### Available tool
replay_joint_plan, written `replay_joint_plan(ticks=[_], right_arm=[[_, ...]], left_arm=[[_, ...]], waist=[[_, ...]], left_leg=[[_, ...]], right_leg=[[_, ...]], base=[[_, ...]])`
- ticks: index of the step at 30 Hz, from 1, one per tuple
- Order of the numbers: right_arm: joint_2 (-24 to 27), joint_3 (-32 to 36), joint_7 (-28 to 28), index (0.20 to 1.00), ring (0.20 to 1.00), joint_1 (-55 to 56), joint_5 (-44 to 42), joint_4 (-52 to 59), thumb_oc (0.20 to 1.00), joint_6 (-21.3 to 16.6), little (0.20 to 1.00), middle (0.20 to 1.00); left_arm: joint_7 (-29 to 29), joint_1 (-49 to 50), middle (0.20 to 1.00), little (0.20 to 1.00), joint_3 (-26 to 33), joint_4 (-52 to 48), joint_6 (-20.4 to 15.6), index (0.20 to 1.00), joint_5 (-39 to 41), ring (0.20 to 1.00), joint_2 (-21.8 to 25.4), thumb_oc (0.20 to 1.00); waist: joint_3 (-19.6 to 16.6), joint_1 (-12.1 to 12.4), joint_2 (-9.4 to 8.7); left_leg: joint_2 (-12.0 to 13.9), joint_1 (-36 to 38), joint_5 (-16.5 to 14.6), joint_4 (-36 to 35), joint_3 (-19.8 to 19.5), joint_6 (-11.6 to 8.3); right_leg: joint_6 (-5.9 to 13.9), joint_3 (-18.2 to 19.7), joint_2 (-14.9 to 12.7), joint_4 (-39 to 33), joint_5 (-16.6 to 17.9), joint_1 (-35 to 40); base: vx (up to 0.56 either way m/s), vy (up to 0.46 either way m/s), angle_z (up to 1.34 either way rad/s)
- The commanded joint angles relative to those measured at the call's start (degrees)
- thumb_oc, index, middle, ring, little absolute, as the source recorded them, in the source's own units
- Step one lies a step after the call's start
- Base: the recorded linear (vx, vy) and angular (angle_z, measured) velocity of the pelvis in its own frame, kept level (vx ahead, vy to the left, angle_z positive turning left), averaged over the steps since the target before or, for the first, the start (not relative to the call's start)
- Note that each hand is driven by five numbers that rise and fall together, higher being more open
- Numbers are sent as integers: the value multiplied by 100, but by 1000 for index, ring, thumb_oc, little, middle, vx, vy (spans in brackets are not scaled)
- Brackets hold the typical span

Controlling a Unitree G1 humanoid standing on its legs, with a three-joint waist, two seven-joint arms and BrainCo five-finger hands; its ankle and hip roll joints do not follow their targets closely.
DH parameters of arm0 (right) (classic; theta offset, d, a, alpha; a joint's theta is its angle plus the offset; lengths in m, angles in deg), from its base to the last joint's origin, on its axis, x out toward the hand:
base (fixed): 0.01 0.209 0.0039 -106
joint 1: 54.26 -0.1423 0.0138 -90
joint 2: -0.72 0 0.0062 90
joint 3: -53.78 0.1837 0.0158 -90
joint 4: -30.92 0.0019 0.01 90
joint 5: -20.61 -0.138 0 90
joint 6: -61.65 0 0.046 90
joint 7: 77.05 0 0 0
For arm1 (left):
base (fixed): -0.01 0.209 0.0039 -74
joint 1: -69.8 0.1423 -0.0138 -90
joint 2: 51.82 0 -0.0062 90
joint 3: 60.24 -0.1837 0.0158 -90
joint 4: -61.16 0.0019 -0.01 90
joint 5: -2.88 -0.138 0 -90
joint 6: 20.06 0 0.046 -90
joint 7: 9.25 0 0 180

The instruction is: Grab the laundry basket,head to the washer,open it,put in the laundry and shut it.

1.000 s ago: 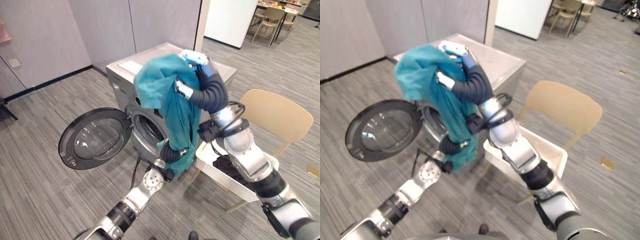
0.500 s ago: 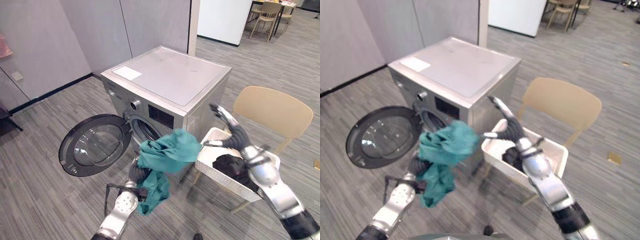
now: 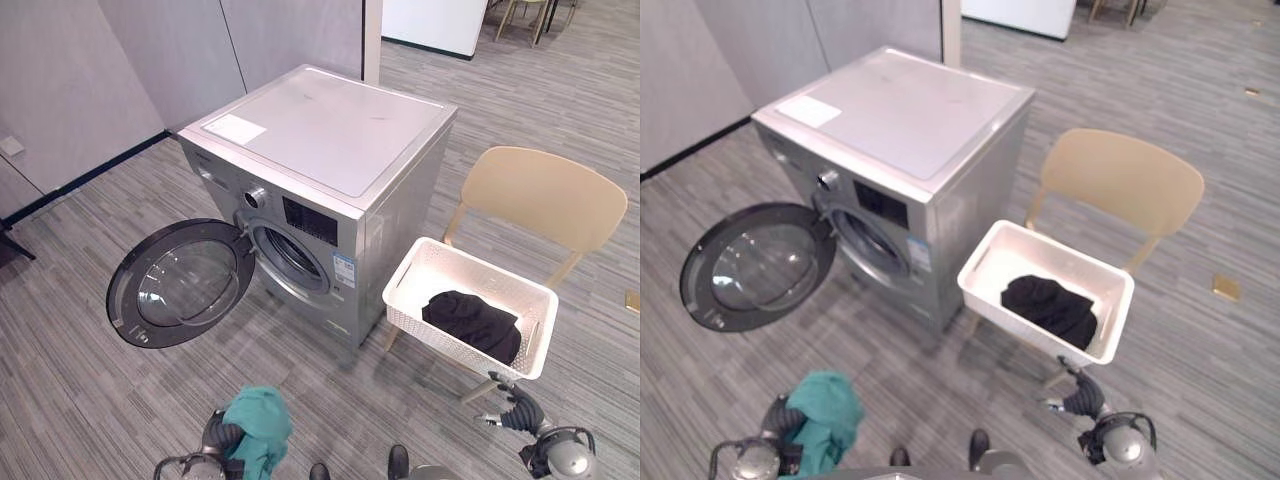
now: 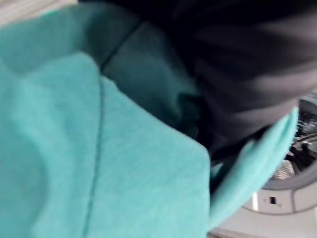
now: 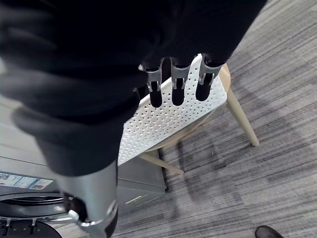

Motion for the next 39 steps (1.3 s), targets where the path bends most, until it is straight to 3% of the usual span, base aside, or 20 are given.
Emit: replay_joint_plan(ticks=[1,7,9,12,13,15,19,20,21,22,24,26,27,28,29,32,35,36,37,39], right_arm=[[-283,-163,-79,1000,1000,-499,41,-56,1000,-217,1000,1000],[-402,-281,-330,1000,1000,-885,-93,-212,1000,-217,1000,1000],[-377,-297,-499,1000,1000,-917,29,-293,1000,-156,1000,1000],[-367,-314,-575,1000,1000,-932,75,-330,1000,-116,1000,1000],[-378,-299,-617,1000,1000,-937,103,-383,1000,-69,1000,1000],[-386,-312,-610,1000,1000,-946,183,-425,1000,-41,1000,1000],[-502,-427,-630,1000,1000,-1085,315,-524,1000,5,1000,1000],[-586,-530,-615,1000,1000,-1242,350,-496,1000,19,1000,1000],[-595,-533,-616,1000,1000,-1253,351,-501,1000,20,1000,1000],[-668,-622,-585,1000,1000,-1354,335,-428,1000,24,1000,1000],[-699,-652,-610,1000,1000,-1402,308,-376,1000,3,1000,1000],[-698,-685,-591,1000,1000,-1401,336,-212,1000,4,1000,1000],[-686,-738,-566,1000,1000,-1383,301,-131,1000,-10,1000,1000],[-683,-738,-565,1000,1000,-1382,301,-130,1000,-9,1000,1000],[-654,-766,-533,1000,1000,-1361,299,-140,1000,-10,1000,1000],[-638,-865,-474,1000,1000,-1368,396,-318,1000,5,1000,1000],[-641,-881,-462,1000,1000,-1329,395,-339,1000,2,1000,1000],[-625,-862,-467,1000,1000,-1260,401,-314,1000,-6,1000,1000],[-584,-793,-451,1000,1000,-1192,385,-366,1000,-21,1000,1000],[-531,-772,-474,1000,1000,-1180,424,-389,1000,-22,1000,1000]], left_arm=[[-220,-262,200,200,473,-55,-219,200,28,200,108,200],[-510,-582,200,200,510,-143,-276,200,401,200,198,200],[-524,-694,200,200,438,-246,-273,200,427,200,230,200],[-552,-761,200,200,392,-251,-269,200,375,200,213,200],[-578,-840,200,200,370,-261,-255,200,352,200,201,200],[-563,-841,200,200,384,-266,-232,200,349,200,203,200],[-535,-852,200,200,330,-295,-223,200,271,200,196,200],[-536,-872,200,200,357,-325,-211,200,253,200,268,200],[-535,-876,200,200,363,-327,-209,200,253,200,276,200],[-523,-908,200,200,357,-348,-181,200,175,200,377,200],[-540,-966,200,200,345,-343,-189,200,145,200,434,200],[-484,-975,200,200,268,-434,-189,200,100,200,444,200],[-442,-962,200,200,168,-491,-185,200,93,200,403,200],[-442,-963,200,200,168,-490,-185,200,93,200,400,200],[-393,-981,200,200,92,-503,-169,200,68,200,355,200],[-339,-1071,200,200,-36,-394,-142,200,-35,200,287,200],[-243,-1002,200,200,-128,-471,-165,200,-128,200,248,200],[-201,-982,200,200,-229,-501,-154,200,-213,200,228,200],[-122,-918,200,200,-265,-518,-172,200,-215,200,162,200],[-65,-894,200,200,-315,-538,-155,200,-207,200,133,200]], waist=[[34,97,-413],[490,316,-510],[551,382,-509],[518,346,-511],[511,303,-508],[469,278,-473],[339,282,-532],[374,331,-625],[378,334,-642],[459,322,-681],[511,305,-699],[614,160,-617],[707,46,-524],[707,43,-521],[763,-36,-535],[740,-94,-586],[665,-94,-659],[600,-160,-671],[473,-217,-633],[452,-272,-637]], left_leg=[[-156,7,-139,66,-128,-57],[-165,-1023,-195,1125,-306,-177],[104,-1265,-117,1206,199,-205],[323,-1267,-102,1086,488,-253],[575,-1379,75,1017,941,-277],[627,-1252,71,825,1147,-269],[395,-1206,-23,780,1172,-152],[195,-1157,-237,852,1132,11],[177,-1158,-254,859,1143,27],[28,-1071,-380,869,1055,167],[-68,-984,-442,825,1036,229],[-278,-594,-561,619,857,358],[-376,-261,-653,426,676,395],[-377,-257,-658,422,673,395],[-482,-160,-666,405,525,432],[-654,96,-961,455,241,391],[-734,154,-1062,592,282,382],[-736,206,-1137,685,233,348],[-658,203,-1258,1064,284,127],[-530,78,-1164,1572,345,-13]], right_leg=[[451,269,-337,3,-479,349],[348,-134,-501,186,-555,50],[334,-685,-653,144,-599,89],[408,-958,-768,116,-673,241],[462,-1279,-926,113,-637,319],[486,-1404,-971,163,-633,318],[625,-1571,-1253,278,-613,523],[675,-1436,-1505,764,-468,410],[694,-1421,-1535,803,-478,389],[728,-1127,-1660,1431,-251,164],[755,-837,-1609,1765,-236,-50],[724,-251,-1148,2343,-400,-503],[616,-164,-824,2404,-584,-1022],[614,-165,-825,2415,-596,-1024],[550,-103,-566,1948,-382,-1308],[686,-273,-503,1009,-87,-1498],[608,-707,-601,723,-17,-1278],[550,-564,-496,609,-61,-1115],[476,-619,-487,462,-82,-889],[392,-552,-446,374,-111,-714]], base=[[-29,-33,5],[-158,-34,36],[-11,49,129],[135,136,125],[68,148,83],[175,276,69],[288,342,75],[181,222,18],[328,378,11],[222,251,19],[192,200,43],[393,277,68],[436,259,64],[397,118,64],[300,-30,61],[332,-75,65],[191,-101,46],[435,-203,24],[333,-165,7],[251,-134,36]])
